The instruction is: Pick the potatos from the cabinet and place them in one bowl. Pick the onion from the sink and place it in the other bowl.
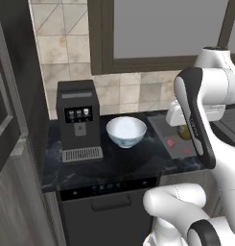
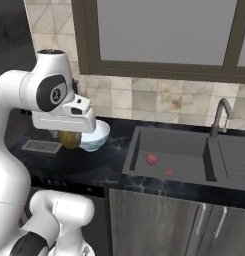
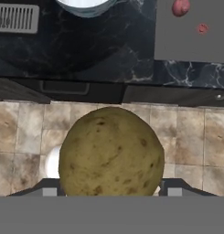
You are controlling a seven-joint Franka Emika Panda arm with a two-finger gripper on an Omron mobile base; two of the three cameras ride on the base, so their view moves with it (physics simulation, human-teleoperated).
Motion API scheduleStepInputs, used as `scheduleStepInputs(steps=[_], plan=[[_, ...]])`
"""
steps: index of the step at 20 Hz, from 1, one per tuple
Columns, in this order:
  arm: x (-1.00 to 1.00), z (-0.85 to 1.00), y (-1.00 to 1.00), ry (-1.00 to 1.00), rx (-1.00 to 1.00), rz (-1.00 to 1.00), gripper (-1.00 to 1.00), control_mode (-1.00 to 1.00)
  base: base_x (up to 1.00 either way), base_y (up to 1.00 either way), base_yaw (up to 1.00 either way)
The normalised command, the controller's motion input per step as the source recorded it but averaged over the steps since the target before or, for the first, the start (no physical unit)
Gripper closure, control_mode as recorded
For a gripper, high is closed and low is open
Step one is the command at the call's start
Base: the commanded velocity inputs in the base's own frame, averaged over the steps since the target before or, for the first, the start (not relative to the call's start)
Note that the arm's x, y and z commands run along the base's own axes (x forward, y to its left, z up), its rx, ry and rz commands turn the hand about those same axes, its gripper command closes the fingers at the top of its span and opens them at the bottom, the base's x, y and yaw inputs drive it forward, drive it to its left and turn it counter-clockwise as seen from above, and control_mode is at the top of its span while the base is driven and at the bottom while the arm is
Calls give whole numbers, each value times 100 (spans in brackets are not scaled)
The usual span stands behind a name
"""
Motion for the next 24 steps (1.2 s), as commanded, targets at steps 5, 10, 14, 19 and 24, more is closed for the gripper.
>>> scheduleStepInputs(steps=[5,10,14,19,24], plan=[[0,0,0,0,0,0,100,100,37,0,0],[0,0,0,0,0,0,100,100,37,0,0],[0,0,0,0,0,0,100,100,35,0,0],[0,0,0,0,0,0,100,100,39,0,0],[0,0,0,0,0,0,100,100,44,0,0]])
